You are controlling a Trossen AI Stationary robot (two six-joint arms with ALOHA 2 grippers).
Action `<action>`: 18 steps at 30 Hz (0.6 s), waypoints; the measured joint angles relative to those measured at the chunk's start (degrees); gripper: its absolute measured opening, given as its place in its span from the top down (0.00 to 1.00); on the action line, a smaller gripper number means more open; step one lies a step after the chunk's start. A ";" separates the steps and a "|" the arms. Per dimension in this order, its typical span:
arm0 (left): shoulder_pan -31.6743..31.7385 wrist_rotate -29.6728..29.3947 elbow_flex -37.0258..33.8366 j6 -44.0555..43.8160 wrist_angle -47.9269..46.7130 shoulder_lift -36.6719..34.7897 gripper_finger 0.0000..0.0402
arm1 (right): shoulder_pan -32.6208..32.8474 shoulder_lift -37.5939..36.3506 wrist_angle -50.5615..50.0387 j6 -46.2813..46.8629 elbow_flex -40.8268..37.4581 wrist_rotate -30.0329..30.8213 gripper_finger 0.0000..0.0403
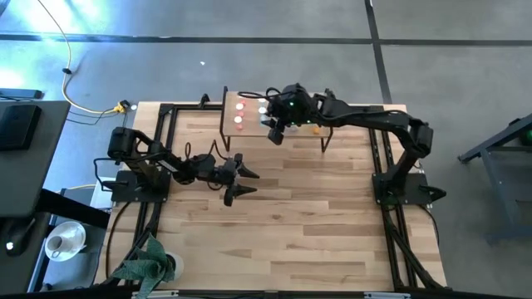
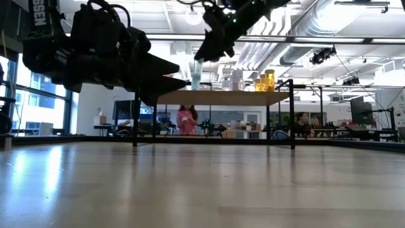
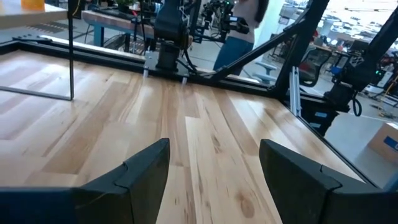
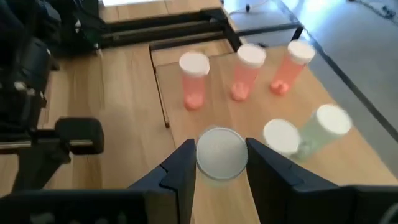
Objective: Pick and place medicine bottles onto shelf by color
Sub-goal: Put the green pill bottle on the shelf aligned with the other green pill bottles
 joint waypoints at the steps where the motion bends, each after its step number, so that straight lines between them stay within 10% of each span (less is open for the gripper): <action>1: 0.00 0.02 0.00 0.00 0.01 0.00 0.41 | -0.08 0.49 -0.08 -0.02 0.00 -0.07 0.72; 18: 0.00 0.02 0.00 0.00 -0.61 0.00 0.41 | -0.30 3.76 -0.08 0.00 -0.04 -1.00 0.72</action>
